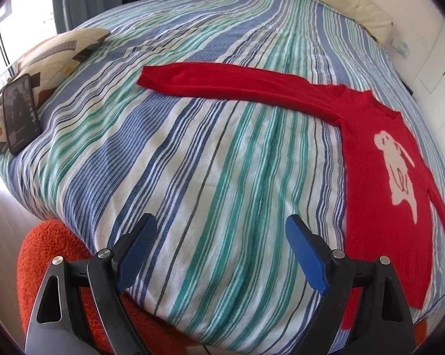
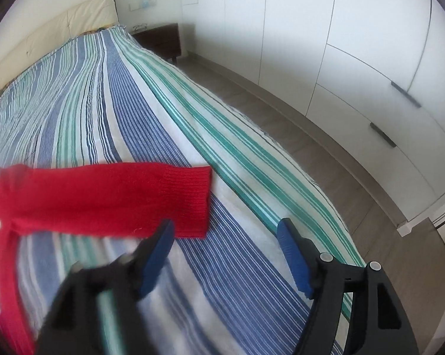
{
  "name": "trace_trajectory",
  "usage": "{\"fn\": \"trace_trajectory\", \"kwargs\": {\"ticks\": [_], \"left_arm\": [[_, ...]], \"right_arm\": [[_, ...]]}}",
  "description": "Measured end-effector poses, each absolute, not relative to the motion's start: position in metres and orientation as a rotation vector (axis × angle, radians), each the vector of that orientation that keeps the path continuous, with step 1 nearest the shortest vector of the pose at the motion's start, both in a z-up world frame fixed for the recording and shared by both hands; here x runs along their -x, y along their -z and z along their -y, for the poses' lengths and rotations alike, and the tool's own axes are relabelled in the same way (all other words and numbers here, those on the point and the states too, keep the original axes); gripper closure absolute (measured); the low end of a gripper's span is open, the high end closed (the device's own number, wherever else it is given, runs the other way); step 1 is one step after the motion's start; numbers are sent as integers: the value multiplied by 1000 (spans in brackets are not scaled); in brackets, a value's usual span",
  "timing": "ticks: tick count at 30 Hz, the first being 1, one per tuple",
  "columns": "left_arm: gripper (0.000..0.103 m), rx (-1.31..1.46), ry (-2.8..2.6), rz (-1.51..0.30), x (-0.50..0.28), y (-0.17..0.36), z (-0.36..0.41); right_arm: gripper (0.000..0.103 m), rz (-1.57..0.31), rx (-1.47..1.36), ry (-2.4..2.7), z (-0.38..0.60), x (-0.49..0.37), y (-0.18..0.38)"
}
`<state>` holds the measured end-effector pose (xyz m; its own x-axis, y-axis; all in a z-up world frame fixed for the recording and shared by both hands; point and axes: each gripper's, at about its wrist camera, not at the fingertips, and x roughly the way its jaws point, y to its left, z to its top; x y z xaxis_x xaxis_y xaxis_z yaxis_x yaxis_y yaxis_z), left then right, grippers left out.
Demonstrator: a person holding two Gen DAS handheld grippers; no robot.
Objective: Fold small clothes
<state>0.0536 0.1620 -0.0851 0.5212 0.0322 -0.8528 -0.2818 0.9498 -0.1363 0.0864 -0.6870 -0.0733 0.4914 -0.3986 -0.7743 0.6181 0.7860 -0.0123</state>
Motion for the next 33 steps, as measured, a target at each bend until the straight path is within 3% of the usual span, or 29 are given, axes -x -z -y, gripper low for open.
{"fn": "trace_trajectory", "kwargs": {"ticks": [4,10,19,25,33], "left_arm": [[12,246,-72,-976,-65,67,-129],[11,145,157,-967,-74,58,-51],[11,0,258,-1105,-44,119,-6],[7,-106,273,-1134,-30,132,-3],[7,-99,269,-1149,-31,133,-3]], "right_arm": [[32,-865,-170,618,650,-64,59],[31,-869,-40,255,512,-51,37],[31,-1058,90,-281,311,-49,92],[31,-1204,140,-276,300,-34,129],[31,-1272,71,-243,325,-21,134]]}}
